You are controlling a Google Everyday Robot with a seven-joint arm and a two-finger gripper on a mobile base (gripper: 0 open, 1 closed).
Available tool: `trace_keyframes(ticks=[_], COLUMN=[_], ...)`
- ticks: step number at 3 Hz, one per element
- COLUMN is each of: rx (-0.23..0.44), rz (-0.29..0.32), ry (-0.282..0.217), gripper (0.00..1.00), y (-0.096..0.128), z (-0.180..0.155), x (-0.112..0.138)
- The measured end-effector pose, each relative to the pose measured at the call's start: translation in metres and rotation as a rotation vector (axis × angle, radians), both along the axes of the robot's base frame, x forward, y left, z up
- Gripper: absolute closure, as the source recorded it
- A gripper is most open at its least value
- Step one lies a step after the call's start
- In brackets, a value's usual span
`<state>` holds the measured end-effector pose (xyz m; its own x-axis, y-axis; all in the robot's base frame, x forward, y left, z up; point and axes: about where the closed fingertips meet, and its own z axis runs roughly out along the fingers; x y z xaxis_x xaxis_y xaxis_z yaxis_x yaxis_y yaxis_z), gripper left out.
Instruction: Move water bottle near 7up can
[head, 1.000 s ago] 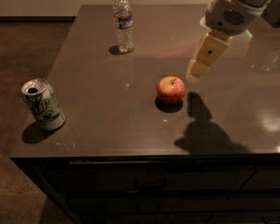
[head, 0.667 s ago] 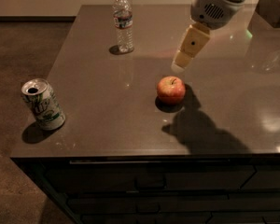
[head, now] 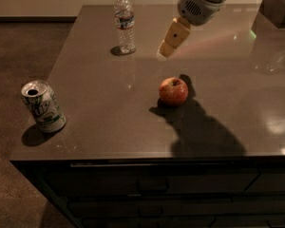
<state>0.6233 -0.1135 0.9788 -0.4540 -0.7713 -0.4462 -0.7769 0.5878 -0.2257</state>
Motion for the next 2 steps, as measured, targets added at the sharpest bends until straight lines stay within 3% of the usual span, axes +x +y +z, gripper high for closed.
trace_keyframes(ticks=[1,2], rx=[0.000,0.082], rz=[0.000,-0.010], ry=[0.000,-0.039], gripper=[0.00,0.00], y=[0.000,0.011], z=[0.000,0.003], x=[0.000,0.023])
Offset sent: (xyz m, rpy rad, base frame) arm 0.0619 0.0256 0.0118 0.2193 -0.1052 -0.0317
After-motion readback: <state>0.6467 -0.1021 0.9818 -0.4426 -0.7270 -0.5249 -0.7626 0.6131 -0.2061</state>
